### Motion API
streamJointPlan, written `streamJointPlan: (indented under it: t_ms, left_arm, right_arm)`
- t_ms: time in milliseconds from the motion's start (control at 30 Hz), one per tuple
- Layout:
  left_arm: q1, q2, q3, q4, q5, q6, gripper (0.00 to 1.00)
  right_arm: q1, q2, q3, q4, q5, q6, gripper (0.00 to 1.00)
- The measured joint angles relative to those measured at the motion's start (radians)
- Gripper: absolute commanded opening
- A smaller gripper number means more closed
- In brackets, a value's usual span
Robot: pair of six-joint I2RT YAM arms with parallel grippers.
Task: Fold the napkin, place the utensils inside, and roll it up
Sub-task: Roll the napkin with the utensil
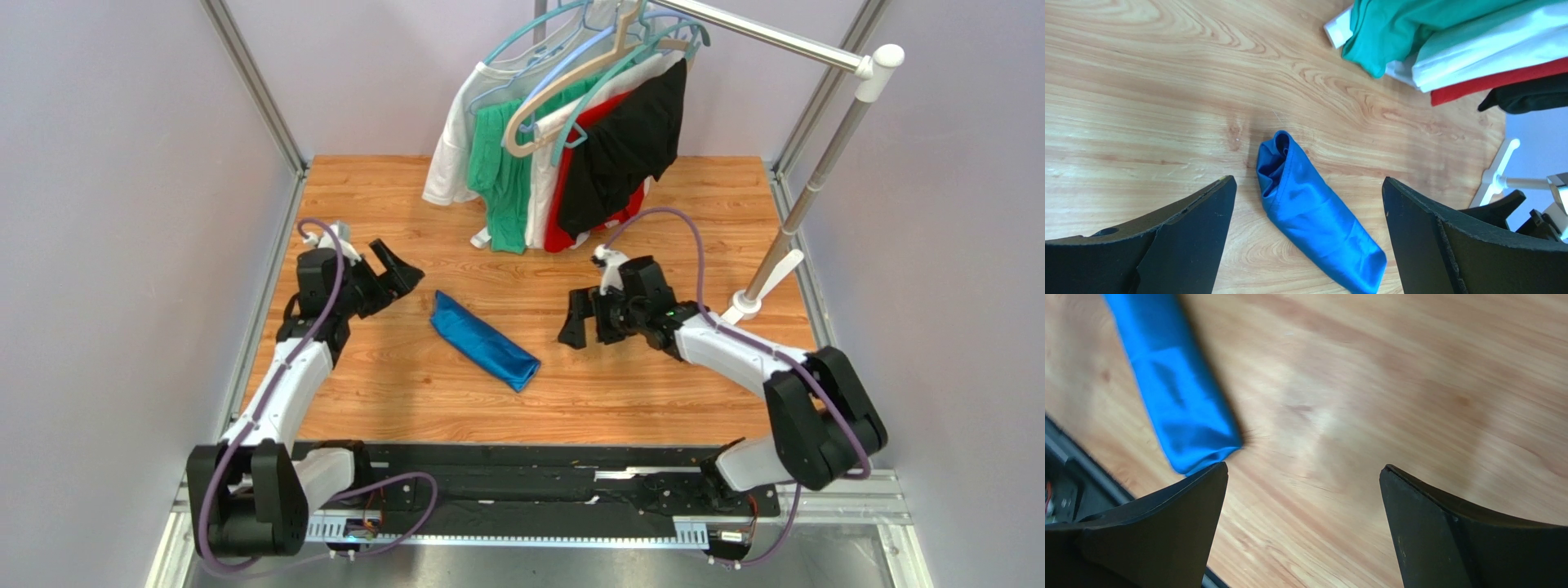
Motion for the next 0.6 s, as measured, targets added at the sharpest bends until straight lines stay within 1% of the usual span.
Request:
streamJointPlan:
  t_ms: [100, 200, 300, 467, 600]
  left_arm:
    - [0.044, -0.065, 0.001, -0.042, 0.025, 0.001, 0.98]
    - [0.113, -0.129, 0.014, -0.099, 0.077, 0.010, 0.98]
    - [0.168, -0.175, 0.079, -0.194, 0.109, 0.049, 0.98]
    - [0.176, -0.211, 0.221, -0.318, 0.169, 0.194, 0.98]
    - [0.176, -0.263, 0.252, -0.386, 0.219, 0.311, 0.99]
  right_arm:
    - [-0.070, -0.098, -0.066, 0.008, 0.074, 0.024, 1.00]
    - [-0.137, -0.247, -0.129, 0.010, 0.155, 0.042, 1.00]
    - [-0.177, -0.394, -0.160, -0.005, 0.243, 0.045, 1.00]
    - [-0.187, -0.603, -0.166, -0.037, 0.387, 0.035, 1.00]
    - [-0.187, -0.676, -0.189, -0.049, 0.458, 0.016, 1.00]
